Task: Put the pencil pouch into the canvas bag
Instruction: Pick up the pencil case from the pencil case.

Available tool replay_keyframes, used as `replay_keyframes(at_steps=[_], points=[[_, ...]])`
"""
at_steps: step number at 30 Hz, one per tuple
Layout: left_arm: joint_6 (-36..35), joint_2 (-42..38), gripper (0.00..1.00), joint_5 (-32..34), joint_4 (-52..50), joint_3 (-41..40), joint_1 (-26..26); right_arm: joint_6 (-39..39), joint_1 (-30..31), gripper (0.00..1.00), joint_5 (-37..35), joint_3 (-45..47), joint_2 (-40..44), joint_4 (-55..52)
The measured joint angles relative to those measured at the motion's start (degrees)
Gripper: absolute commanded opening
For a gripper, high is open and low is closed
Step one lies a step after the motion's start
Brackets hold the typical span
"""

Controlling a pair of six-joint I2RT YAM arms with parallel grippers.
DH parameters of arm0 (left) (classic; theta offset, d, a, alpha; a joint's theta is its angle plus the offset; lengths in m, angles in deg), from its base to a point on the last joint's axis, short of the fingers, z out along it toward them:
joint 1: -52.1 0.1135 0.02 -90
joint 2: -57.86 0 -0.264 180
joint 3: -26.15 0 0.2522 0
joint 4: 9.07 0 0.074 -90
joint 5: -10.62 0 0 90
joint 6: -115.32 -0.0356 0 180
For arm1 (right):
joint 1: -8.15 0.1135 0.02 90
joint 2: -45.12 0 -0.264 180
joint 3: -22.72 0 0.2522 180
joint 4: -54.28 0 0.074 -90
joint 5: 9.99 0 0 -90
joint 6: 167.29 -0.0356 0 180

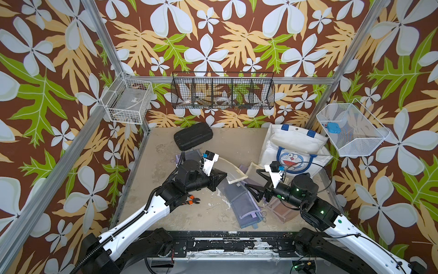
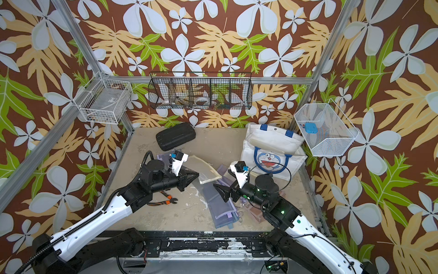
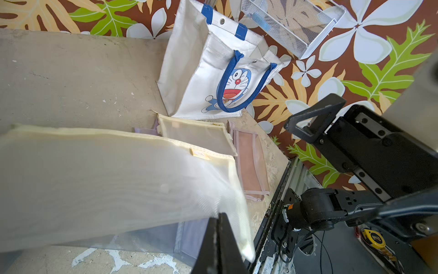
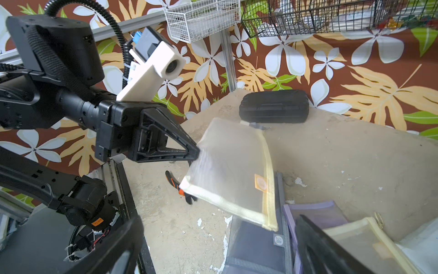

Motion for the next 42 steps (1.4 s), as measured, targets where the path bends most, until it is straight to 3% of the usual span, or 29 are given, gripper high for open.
replay_keyframes(at_steps=[8, 18, 30, 38, 42], points=[[-1.22, -0.83, 0.0, -2.93, 4.2, -6.27, -4.31, 0.96, 0.0, 1.0, -6.25, 0.35, -1.75, -2.05], [5.31, 9.01, 0.0, -1.92, 11.82, -18.97, -7.34, -0.7, -0.04, 1.0, -10.64, 4.5, -6.75, -2.8], [16.98, 5.51, 0.0, 3.37, 14.6, -30.25, -7.63, -4.96, -0.04, 0.96, -7.06, 15.04, -23.85, 9.25], [20.13, 3.06, 0.0, 4.81, 16.41, -34.42, -7.67, -6.47, 0.02, 0.97, -1.29, 9.86, -35.67, 14.84], [20.98, 5.38, 0.0, 5.51, 17.27, -34.86, -7.67, -6.64, 0.02, 0.91, 1.7, 8.13, -41.72, 16.31]])
